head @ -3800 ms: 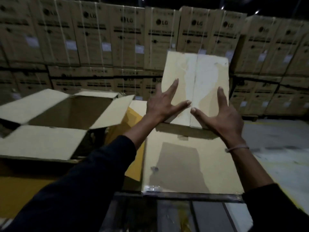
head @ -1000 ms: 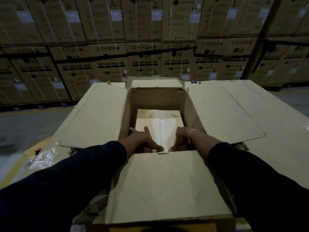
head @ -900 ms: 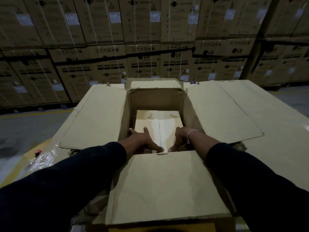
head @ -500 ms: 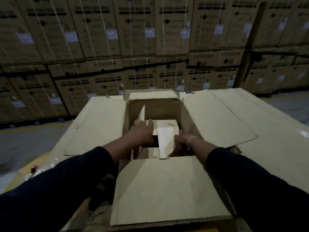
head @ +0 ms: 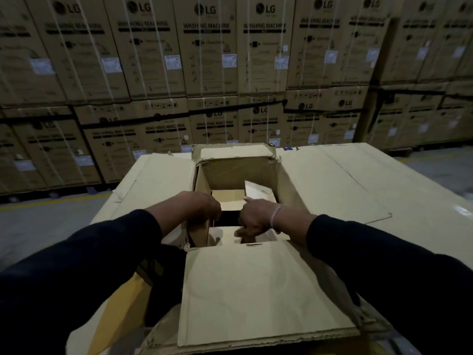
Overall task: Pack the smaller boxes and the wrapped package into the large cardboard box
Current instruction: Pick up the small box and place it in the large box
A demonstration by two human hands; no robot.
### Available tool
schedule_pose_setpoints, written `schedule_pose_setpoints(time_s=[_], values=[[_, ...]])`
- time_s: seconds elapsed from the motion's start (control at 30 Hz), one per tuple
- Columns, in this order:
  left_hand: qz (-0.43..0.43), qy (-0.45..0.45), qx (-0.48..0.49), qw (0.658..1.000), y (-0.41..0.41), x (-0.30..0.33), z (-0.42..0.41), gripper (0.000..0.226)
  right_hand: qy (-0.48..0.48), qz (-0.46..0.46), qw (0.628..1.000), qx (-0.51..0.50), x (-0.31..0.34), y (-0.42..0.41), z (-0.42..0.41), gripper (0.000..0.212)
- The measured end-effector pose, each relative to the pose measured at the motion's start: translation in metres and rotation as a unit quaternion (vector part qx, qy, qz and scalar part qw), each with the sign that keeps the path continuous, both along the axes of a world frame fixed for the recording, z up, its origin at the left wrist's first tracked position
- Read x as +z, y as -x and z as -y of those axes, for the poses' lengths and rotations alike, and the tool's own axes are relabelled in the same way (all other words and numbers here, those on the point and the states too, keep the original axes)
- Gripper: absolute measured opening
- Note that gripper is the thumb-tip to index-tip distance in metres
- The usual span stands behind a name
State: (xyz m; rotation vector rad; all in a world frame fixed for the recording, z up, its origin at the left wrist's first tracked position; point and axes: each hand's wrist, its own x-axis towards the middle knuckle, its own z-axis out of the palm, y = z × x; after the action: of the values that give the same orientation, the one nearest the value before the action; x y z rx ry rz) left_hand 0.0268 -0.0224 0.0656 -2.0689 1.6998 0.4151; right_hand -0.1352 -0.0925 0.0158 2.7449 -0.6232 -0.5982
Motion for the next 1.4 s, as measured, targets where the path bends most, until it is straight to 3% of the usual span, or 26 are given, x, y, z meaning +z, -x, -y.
schedule_pose_setpoints(time_s=[0.1, 0.2, 0.3, 0.4, 0.47, 0.53, 0.6, 0.67, 0.8, 0.9, 1.0, 1.13, 1.17, 1.27, 1.4], values=[[-0.073, -0.036, 0.081, 0.993, 0.010, 0.004, 0.010, 0.031, 0.080, 0.059, 0.995, -0.030, 0.022, 0.016, -0.002, 0.050], [-0.114, -0.100, 0.110, 0.982, 0.008, -0.007, 0.019, 0.025, 0.089, 0.010, 0.991, -0.100, 0.031, 0.041, 0.008, 0.038], [-0.214, -0.053, 0.123, 0.968, 0.009, -0.012, 0.013, 0.014, 0.017, -0.011, 0.983, -0.181, 0.029, 0.054, 0.014, 0.034], [-0.280, 0.055, 0.140, 0.948, 0.014, -0.022, 0.016, 0.023, -0.152, 0.024, 0.951, -0.270, 0.012, 0.050, 0.014, 0.042], [-0.225, 0.067, 0.132, 0.963, 0.025, -0.024, 0.026, 0.036, -0.242, 0.040, 0.921, -0.303, 0.001, 0.043, 0.012, 0.054], [-0.122, 0.065, 0.065, 0.988, 0.038, -0.025, 0.044, 0.057, -0.295, 0.038, 0.901, -0.315, -0.007, 0.038, 0.011, 0.062], [-0.099, 0.088, 0.015, 0.991, 0.040, -0.019, 0.065, 0.080, -0.311, 0.022, 0.895, -0.320, -0.011, 0.034, 0.012, 0.077], [-0.035, 0.106, -0.048, 0.993, 0.029, -0.011, 0.081, 0.085, -0.286, 0.036, 0.903, -0.319, -0.008, 0.032, 0.011, 0.091], [0.081, 0.133, -0.132, 0.979, 0.005, -0.001, 0.101, 0.073, -0.206, 0.136, 0.934, -0.259, 0.019, 0.035, 0.002, 0.065], [0.096, 0.156, -0.128, 0.975, -0.009, 0.002, 0.111, 0.059, -0.240, 0.151, 0.930, -0.234, 0.051, 0.057, -0.015, 0.049], [0.116, 0.173, -0.140, 0.968, -0.016, 0.000, 0.113, 0.056, -0.267, 0.081, 0.931, -0.234, 0.068, 0.084, -0.031, 0.038], [0.128, 0.179, -0.152, 0.964, -0.016, -0.002, 0.116, 0.056, -0.222, 0.103, 0.946, -0.212, 0.067, 0.095, -0.034, 0.035], [0.125, 0.178, -0.155, 0.964, -0.015, -0.002, 0.116, 0.057, -0.218, 0.109, 0.948, -0.204, 0.067, 0.096, -0.034, 0.036], [0.108, 0.180, -0.166, 0.964, -0.013, 0.000, 0.118, 0.057, -0.218, 0.127, 0.949, -0.188, 0.067, 0.096, -0.029, 0.063], [0.094, 0.192, -0.181, 0.960, -0.007, 0.003, 0.115, 0.053, -0.197, 0.144, 0.956, -0.164, 0.068, 0.092, -0.024, 0.070]])
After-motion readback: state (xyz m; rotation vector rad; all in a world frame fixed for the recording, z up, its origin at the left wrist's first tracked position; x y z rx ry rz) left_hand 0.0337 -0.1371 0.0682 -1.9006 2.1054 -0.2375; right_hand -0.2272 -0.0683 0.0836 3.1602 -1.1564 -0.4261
